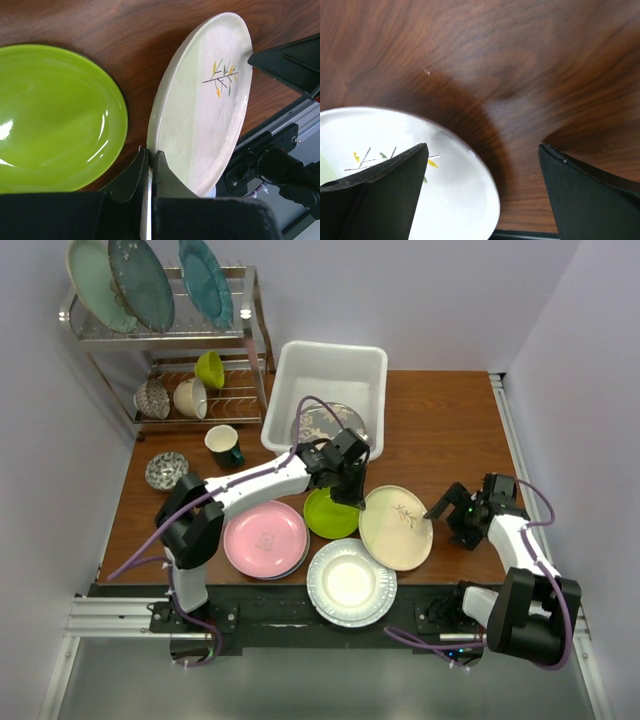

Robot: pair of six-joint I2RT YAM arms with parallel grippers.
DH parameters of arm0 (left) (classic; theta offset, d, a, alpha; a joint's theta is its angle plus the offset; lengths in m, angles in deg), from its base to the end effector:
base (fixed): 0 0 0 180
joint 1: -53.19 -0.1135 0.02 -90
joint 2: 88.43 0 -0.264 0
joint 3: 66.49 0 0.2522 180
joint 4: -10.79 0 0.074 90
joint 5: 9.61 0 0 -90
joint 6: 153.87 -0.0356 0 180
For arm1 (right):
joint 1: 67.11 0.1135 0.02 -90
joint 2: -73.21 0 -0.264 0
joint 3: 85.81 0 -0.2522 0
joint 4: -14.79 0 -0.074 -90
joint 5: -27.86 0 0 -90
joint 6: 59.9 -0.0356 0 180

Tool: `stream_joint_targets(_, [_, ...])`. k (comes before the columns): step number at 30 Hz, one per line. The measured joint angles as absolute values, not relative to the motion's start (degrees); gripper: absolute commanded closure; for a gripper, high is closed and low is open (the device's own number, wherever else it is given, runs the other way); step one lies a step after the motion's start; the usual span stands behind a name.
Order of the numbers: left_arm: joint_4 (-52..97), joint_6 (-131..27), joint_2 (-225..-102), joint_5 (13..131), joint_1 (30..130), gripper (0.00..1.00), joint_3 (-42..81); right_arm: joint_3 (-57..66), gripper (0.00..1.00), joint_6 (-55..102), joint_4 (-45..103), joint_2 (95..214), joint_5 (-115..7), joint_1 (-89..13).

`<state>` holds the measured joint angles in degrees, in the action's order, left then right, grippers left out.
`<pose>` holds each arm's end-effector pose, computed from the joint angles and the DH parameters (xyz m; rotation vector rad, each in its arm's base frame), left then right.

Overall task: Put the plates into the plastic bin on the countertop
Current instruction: Pick up the plate at the center of the board, then place the plate in the plastic bin.

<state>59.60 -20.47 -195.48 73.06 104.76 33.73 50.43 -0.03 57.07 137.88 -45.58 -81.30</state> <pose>0.2510 -0.3236 0.2457 0.2487 2.7220 -0.7411 0.1881 -0.0371 0.1656 0.9247 2.5168 0.4747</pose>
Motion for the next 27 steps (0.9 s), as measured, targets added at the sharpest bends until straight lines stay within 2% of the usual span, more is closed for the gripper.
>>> stream_joint_targets(17, [57.98, -17.39, -193.42, 71.99, 105.44, 1.00, 28.02, 53.01, 0.17, 1.87, 49.92, 140.44, -33.12, -81.32])
stream_joint_targets(23, [57.59, -17.34, -193.42, 71.88, 105.44, 1.00, 28.05, 53.58, 0.30, 2.57, 49.92, 141.16, -30.43, -81.32])
stream_joint_targets(27, [57.33, -17.39, -193.42, 71.82, 105.44, 1.00, 28.05, 54.02, 0.54, 2.88, 49.68, 142.73, -29.23, -81.32])
